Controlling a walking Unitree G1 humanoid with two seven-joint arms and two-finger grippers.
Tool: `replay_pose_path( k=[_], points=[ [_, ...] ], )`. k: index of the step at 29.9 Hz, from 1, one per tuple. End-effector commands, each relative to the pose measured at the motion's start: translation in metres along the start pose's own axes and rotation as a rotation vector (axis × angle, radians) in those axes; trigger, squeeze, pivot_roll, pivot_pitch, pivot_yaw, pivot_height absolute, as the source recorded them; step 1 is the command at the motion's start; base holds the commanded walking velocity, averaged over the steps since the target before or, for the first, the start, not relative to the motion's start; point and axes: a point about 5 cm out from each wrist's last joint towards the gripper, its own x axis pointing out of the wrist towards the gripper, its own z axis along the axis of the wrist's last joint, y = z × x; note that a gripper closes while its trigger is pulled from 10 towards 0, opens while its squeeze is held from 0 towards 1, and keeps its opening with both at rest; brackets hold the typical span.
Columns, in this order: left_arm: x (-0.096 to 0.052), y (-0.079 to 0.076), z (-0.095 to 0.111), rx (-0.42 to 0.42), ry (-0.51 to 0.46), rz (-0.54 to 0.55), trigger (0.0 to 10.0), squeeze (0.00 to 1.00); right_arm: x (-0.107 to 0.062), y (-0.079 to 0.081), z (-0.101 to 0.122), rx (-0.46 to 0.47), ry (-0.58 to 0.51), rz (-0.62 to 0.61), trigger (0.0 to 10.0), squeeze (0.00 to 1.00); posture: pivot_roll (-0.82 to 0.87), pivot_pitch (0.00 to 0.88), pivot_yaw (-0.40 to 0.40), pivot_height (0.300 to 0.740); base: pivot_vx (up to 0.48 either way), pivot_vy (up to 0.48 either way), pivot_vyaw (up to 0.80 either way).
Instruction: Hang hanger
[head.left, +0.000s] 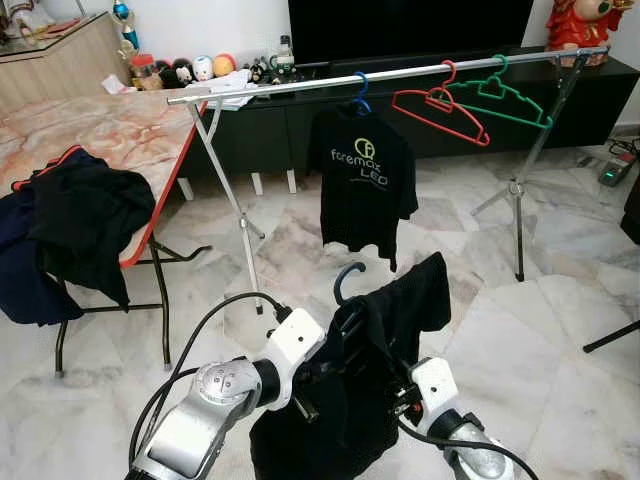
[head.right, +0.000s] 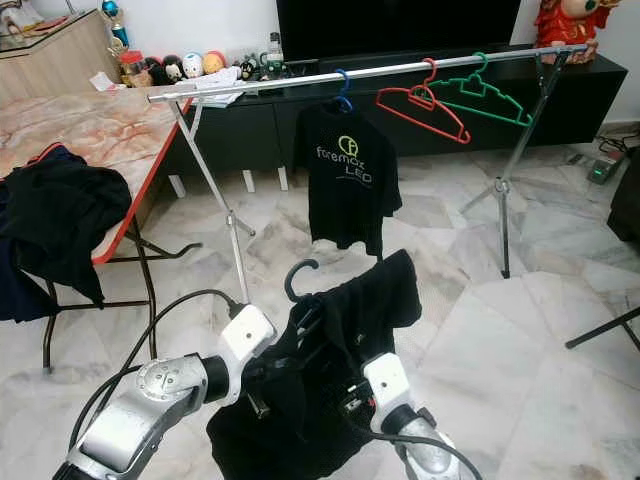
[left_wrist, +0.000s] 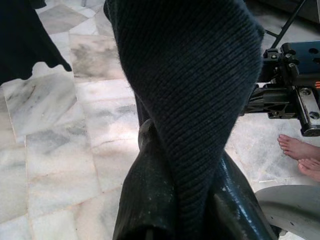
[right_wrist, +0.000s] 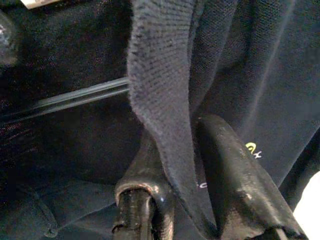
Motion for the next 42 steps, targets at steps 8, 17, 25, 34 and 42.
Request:
replay_pose_path(
  k=[8, 17, 25, 34, 42],
  points=[
    [-0.002, 0.001, 0.009, 0.022, -0.027, -0.007, 10.0, 0.0, 0.001, 0.001, -0.001, 0.01, -0.002, -0.016, 0.0, 0.0, -0.02, 0.086, 0.109, 0.74, 0.0, 0.0, 0.0],
    [-0.002, 0.002, 0.009, 0.03, -0.023, -0.01, 10.0, 0.0, 0.002, -0.001, -0.002, 0.008, 0.012, -0.039, 0.0, 0.0, -0.02, 0.088, 0.112, 0.74, 0.0, 0.0, 0.0],
    [-0.002, 0.002, 0.009, 0.039, -0.02, -0.011, 10.0, 0.0, 0.004, -0.002, -0.001, 0.004, 0.007, -0.054, 0.0, 0.0, -0.02, 0.086, 0.113, 0.74, 0.0, 0.0, 0.0],
    [-0.005, 0.012, -0.006, 0.126, 0.061, 0.033, 10.0, 0.0, 0.002, -0.008, 0.001, -0.023, 0.009, -0.092, 0.0, 0.0, -0.02, 0.084, 0.116, 0.74, 0.0, 0.0, 0.0],
    [-0.017, 0.027, -0.026, 0.215, 0.186, 0.078, 10.0, 0.0, -0.002, -0.023, 0.004, -0.049, 0.016, -0.132, 0.0, 0.0, -0.02, 0.086, 0.116, 0.74, 0.0, 0.0, 0.0]
  ],
)
